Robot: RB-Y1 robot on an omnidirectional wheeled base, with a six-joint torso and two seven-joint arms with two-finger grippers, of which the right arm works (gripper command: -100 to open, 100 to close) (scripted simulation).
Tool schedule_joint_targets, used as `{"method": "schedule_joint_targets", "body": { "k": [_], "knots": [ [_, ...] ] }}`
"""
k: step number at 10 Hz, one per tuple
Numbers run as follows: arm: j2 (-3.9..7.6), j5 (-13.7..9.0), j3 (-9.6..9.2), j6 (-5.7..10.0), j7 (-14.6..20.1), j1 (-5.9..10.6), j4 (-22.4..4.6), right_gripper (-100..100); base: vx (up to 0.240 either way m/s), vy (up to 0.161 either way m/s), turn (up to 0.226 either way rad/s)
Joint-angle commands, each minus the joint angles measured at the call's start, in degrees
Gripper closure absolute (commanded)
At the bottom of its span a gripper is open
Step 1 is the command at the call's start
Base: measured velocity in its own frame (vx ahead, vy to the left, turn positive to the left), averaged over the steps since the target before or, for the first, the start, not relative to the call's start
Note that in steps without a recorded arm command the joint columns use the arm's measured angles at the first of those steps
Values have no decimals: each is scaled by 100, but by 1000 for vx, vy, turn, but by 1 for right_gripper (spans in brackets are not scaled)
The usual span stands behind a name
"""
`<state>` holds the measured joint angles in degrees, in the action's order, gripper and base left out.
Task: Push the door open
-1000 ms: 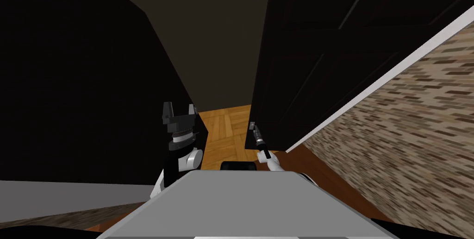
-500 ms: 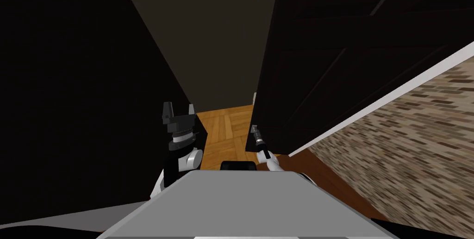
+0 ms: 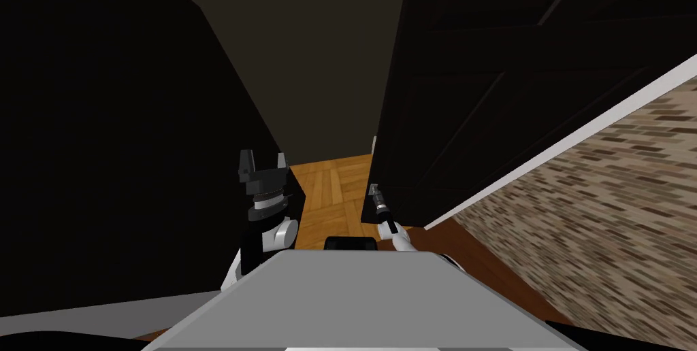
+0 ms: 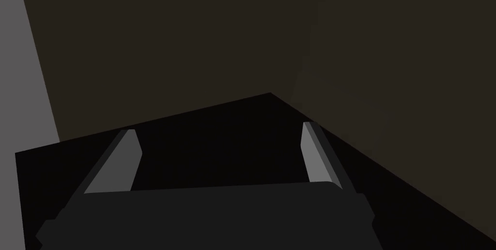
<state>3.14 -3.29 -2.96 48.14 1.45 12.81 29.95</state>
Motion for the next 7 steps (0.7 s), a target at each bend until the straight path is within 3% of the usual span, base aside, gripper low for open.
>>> {"method": "schedule_joint_targets", "body": {
  "k": [1, 7],
  "knots": [
    [32, -34, 58, 0, -18, -3, -3, 100, 102, 28, -26],
    [141, -181, 311, -2, -96, -17, -17, 100, 183, 47, -39]
  ]
}}
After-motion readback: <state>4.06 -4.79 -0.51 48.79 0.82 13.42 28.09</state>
